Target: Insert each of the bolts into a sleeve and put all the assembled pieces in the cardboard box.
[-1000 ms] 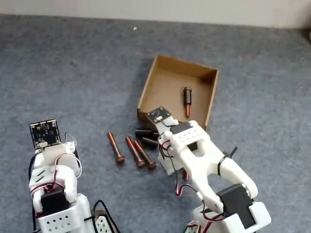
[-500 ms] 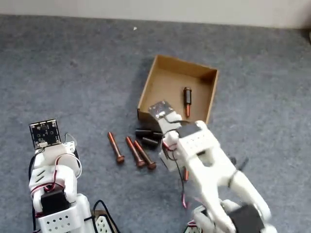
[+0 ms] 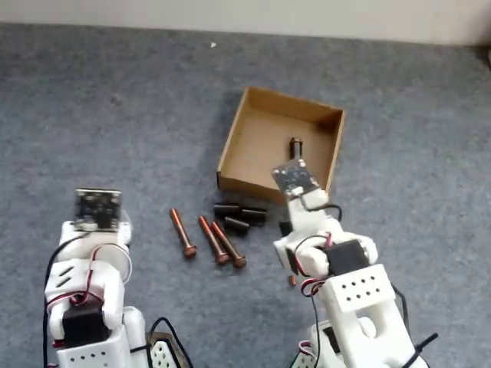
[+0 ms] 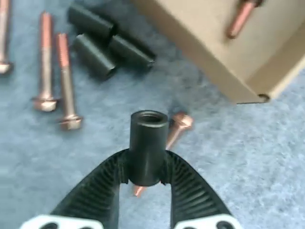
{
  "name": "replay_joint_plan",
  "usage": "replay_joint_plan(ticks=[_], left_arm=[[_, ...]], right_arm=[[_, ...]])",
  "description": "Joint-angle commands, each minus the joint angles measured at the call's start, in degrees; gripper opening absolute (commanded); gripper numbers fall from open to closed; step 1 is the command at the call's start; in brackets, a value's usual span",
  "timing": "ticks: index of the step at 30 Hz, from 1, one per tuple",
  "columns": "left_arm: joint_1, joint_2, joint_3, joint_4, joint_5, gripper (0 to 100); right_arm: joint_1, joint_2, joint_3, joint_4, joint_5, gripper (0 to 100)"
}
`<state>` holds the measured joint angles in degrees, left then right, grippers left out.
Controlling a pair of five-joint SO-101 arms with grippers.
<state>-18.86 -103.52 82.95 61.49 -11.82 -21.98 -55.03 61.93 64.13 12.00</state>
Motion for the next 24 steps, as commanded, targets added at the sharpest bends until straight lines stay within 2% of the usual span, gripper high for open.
replay_joint_plan(ticks=[1,5,8,15,20,24], left_arm=[[4.79,0.48,-5.41,5.1,-6.68,13],[7.43,1.1,-8.31,8.62,-13.01,13],[9.71,6.29,-11.38,9.58,-18.02,13],[12.7,33.27,-25.01,9.67,-28.84,13],[12.97,51.82,-34.77,9.58,-38.59,21],[13.67,63.16,-39.43,9.67,-52.22,21]], right_arm=[[3.74,-1.71,1.19,-4.79,0.44,0.5],[7.6,-1.71,3.47,-8.84,-2.11,0.5],[9.45,-1.71,4.0,-9.98,-2.64,0.5],[9.71,-1.71,4.0,-9.98,-2.73,0.5],[11.12,-1.71,4.0,-9.98,-2.73,0.5],[11.21,-1.71,4.09,-9.98,-2.73,0.5]])
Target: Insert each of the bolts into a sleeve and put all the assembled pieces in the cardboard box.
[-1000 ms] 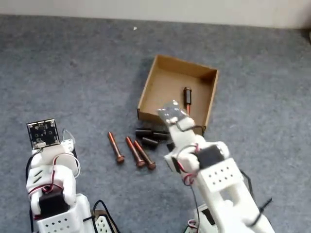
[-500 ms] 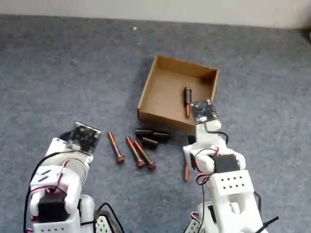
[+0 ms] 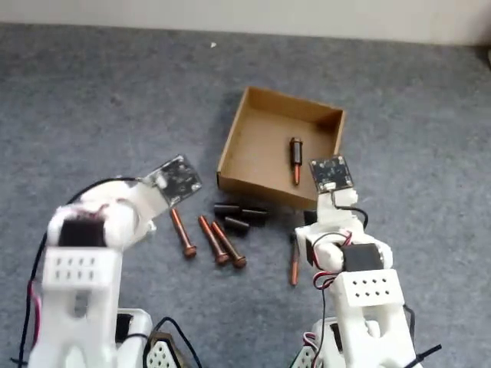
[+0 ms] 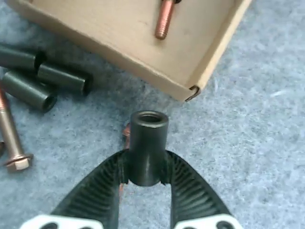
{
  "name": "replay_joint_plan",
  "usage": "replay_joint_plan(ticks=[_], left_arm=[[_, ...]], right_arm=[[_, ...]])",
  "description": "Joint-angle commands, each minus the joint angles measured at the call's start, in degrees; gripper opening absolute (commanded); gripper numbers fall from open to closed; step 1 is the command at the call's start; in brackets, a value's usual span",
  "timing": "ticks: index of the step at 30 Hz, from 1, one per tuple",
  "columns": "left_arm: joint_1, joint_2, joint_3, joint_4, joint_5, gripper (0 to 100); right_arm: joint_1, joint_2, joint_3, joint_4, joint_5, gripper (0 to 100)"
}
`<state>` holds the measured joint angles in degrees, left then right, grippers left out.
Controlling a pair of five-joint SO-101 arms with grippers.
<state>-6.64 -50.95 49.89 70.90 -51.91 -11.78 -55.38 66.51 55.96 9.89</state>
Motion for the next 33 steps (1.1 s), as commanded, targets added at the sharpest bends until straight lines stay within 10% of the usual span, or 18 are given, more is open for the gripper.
replay_joint_plan(ticks=[1,9,33], left_arm=[[1.54,12.7,-6.99,0.26,-15.3,21],[6.37,22.73,-7.87,0.09,-31.47,21],[19.21,47.16,-8.13,-16.79,-35.34,18]], right_arm=[[1.01,-1.36,-0.48,-1.8,-0.62,0.5],[1.01,-1.71,-0.48,-1.63,-0.62,0.5],[1.01,-1.8,-0.48,-1.45,-0.26,0.5]])
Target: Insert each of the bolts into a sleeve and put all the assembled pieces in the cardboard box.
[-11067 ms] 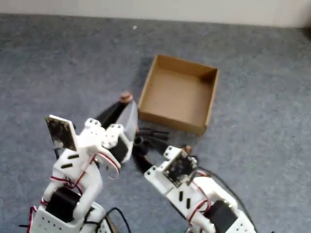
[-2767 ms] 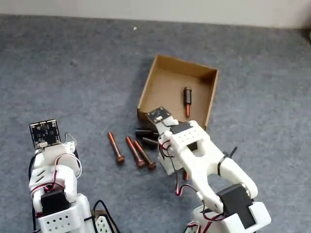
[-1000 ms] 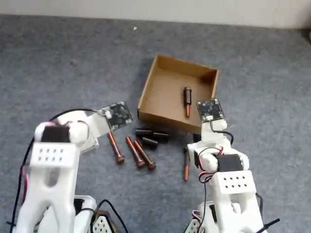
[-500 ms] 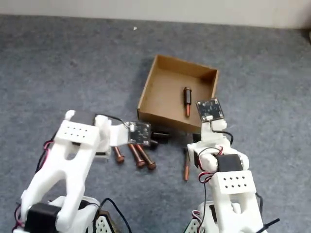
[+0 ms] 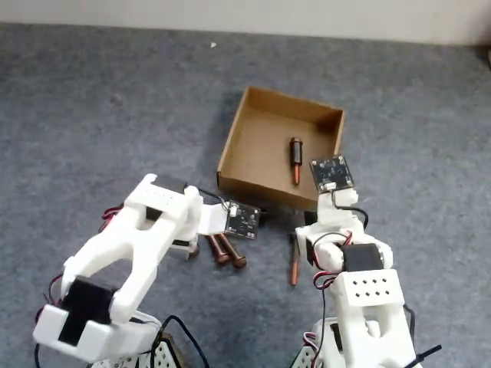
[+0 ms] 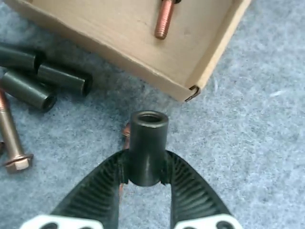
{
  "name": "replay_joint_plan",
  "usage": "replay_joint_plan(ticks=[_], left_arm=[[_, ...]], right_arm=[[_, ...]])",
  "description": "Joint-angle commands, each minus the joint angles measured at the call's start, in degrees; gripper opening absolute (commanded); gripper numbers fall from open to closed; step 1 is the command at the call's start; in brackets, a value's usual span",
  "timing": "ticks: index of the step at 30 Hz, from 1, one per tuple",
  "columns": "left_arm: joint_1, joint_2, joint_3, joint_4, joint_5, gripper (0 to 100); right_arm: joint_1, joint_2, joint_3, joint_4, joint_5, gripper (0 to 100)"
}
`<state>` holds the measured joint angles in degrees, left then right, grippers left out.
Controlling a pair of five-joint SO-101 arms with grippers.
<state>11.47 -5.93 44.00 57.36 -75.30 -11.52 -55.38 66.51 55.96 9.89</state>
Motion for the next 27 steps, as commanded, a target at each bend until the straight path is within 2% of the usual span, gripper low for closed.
replay_joint_plan(ticks=[1,6,9,11,13,16,27], left_arm=[[1.19,2.86,-2.24,-3.78,-11.96,16],[2.33,3.74,-2.07,-3.96,-11.34,6],[2.33,3.74,-2.24,-4.22,-5.27,3],[2.24,3.74,-3.47,-3.96,1.76,6],[1.8,3.74,-4.26,-3.96,7.56,14],[0.22,3.74,-4.53,-4.22,11.96,22],[-2.42,4.35,-4.18,-4.13,2.9,16]], right_arm=[[0.75,-1.8,-0.48,-1.45,-0.26,0.5],[0.75,-1.8,-0.48,-1.45,-0.18,0.5],[0.75,-1.8,-0.48,-1.45,-0.18,0.5],[0.75,-1.8,-0.48,-1.45,-0.18,0.5],[0.75,-1.8,-0.48,-1.45,-0.18,0.5],[0.75,-1.8,-0.48,-1.45,-0.18,0.5],[0.75,-1.8,-0.48,-1.45,-0.18,0.5]])
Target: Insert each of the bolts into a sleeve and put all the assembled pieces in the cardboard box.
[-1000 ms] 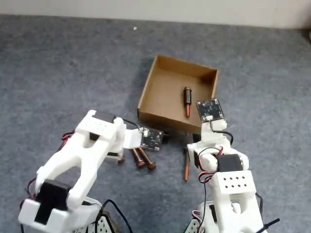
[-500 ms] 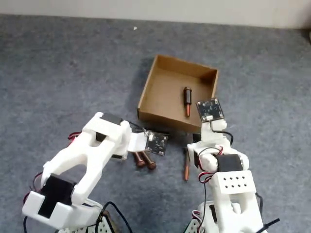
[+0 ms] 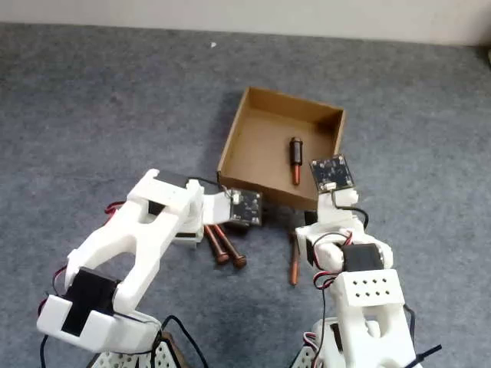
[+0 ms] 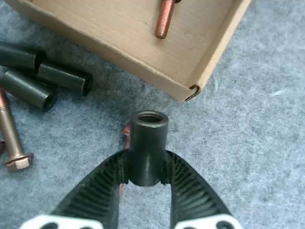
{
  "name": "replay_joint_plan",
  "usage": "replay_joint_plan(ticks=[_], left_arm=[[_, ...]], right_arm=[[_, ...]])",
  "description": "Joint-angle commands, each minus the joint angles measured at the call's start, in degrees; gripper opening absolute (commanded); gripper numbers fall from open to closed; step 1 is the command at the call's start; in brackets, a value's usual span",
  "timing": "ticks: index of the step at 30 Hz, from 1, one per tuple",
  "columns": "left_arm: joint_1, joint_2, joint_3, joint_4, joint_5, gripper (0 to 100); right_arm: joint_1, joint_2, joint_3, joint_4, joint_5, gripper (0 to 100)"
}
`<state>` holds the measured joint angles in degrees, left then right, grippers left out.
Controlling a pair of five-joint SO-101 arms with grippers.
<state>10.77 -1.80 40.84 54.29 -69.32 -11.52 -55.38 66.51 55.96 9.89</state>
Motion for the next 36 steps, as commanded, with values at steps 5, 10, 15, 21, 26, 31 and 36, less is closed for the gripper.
replay_joint_plan(ticks=[5,10,15,21,26,31,36], left_arm=[[-1.71,0.31,-0.31,-1.05,-3.16,11],[-1.89,-0.31,1.19,-0.79,-2.9,5],[-2.15,-1.8,-1.01,7.82,-2.73,7],[-2.07,-10.86,-1.8,11.08,8.88,8],[-1.71,-20.44,-1.27,11.16,16.79,1],[-1.98,-23.08,1.63,11.16,18.73,8],[-2.42,-22.99,5.14,11.08,18.64,16]], right_arm=[[0.75,-1.8,-0.48,-1.45,-0.18,0.5],[0.75,-1.8,-0.48,-1.45,-0.18,0.5],[0.75,-1.8,-0.48,-1.45,-0.18,0.5],[0.75,-1.8,-0.48,-1.36,-0.18,0.5],[0.66,-1.8,-0.66,-0.13,-0.18,0.5],[0.66,-1.89,-0.84,1.1,-0.18,0.5],[0.66,-1.89,-0.66,0.75,-0.18,0.5]])
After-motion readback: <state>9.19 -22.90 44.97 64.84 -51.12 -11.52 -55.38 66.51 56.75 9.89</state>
